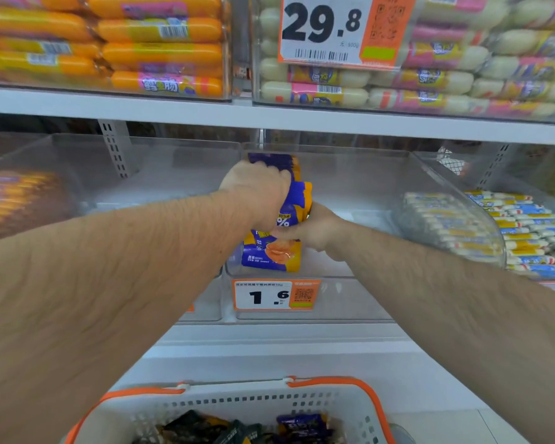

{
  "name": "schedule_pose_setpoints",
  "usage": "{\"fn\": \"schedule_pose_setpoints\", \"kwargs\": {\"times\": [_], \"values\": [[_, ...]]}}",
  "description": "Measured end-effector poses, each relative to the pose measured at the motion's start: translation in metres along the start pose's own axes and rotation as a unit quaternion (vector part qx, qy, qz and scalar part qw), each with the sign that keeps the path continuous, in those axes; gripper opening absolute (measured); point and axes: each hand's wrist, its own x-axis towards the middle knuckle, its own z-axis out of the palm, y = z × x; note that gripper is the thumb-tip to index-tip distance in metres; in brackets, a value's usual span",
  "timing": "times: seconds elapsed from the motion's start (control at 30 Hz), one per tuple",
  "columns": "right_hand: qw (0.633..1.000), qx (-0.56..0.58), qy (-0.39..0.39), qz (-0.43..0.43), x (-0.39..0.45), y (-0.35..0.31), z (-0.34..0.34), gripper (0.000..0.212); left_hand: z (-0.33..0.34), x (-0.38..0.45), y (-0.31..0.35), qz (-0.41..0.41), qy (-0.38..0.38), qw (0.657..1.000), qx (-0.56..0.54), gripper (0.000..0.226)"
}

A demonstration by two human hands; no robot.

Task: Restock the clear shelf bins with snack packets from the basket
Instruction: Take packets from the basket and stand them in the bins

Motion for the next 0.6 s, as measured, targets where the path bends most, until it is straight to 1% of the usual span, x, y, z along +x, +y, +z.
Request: {"fn": "schedule_pose_setpoints", "kwargs": {"times": [0.07, 0.13, 0.2, 0.27, 0.33, 0.37, 0.47, 0.53, 0.6], "values": [[0.999, -0.002, -0.021, 0.04, -0.004, -0.004, -0.003, 0.027, -0.001, 0.001, -0.003, -0.008, -0.025, 0.999, -0.042, 0.063], [0.997, -0.005, -0.025, 0.066, -0.004, -0.003, -0.003, 0.023, 0.0, 0.003, -0.004, -0.012, -0.048, 0.996, -0.069, 0.061], [0.996, 0.0, -0.022, 0.084, -0.001, -0.002, -0.003, 0.023, 0.0, 0.005, -0.003, -0.01, -0.06, 0.996, -0.071, 0.062], [0.995, 0.012, -0.009, 0.099, 0.003, 0.0, -0.002, 0.033, 0.0, 0.007, -0.002, -0.009, -0.075, 0.995, -0.068, 0.064], [0.993, 0.024, -0.007, 0.112, 0.005, 0.002, -0.001, 0.052, -0.001, 0.009, -0.003, -0.012, -0.103, 0.992, -0.067, 0.066], [0.992, 0.024, -0.019, 0.119, 0.005, 0.003, -0.001, 0.053, -0.001, 0.01, -0.003, -0.014, -0.124, 0.99, -0.063, 0.07], [0.989, 0.005, -0.06, 0.135, 0.0, 0.003, 0.0, 0.034, -0.002, 0.012, -0.003, -0.014, -0.174, 0.984, -0.037, 0.087], [0.99, 0.004, -0.06, 0.124, -0.001, 0.003, 0.0, 0.031, -0.002, 0.013, -0.002, -0.012, -0.184, 0.982, -0.031, 0.092], [0.992, 0.01, -0.063, 0.106, -0.002, 0.003, 0.0, 0.03, -0.003, 0.013, -0.001, -0.017, -0.189, 0.981, -0.043, 0.091]]}}
